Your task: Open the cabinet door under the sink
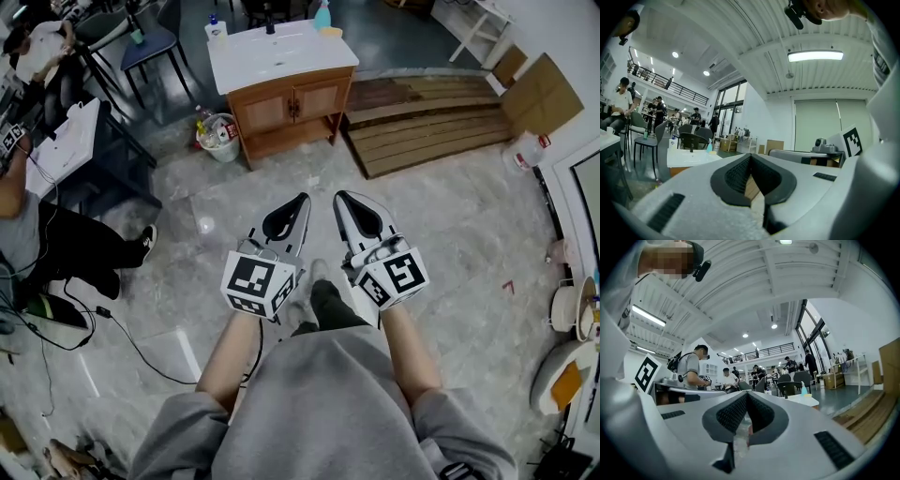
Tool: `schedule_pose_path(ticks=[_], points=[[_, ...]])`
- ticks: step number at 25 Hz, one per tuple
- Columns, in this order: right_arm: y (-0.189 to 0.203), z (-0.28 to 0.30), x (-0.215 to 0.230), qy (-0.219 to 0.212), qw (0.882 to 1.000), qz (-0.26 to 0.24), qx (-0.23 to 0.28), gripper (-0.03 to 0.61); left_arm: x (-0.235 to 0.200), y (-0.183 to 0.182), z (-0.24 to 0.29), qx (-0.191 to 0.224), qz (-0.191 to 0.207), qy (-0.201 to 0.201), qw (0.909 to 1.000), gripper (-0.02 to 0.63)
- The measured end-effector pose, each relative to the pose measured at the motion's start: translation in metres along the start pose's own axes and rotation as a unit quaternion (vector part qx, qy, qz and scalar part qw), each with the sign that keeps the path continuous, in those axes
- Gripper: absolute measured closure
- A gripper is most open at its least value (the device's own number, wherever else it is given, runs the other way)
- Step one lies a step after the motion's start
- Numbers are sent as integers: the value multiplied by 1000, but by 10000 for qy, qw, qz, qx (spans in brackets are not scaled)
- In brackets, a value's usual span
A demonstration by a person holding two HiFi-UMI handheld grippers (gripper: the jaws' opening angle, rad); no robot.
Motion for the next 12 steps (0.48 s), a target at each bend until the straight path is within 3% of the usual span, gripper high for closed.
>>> schedule_pose_path(ticks=[12], points=[[8,40,51,43,9998,177,-49,569,-28,4,56,-187,-10,4,9998,606]])
Point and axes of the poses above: the fingertips, and each gripper's own axes: z forward along the fingers, x to its right, y out of its underside, the point moved 9 cm from there along -z, backward along the fingers, and after that the axes turned 2 degrees about -x, right-handed, at the moved point
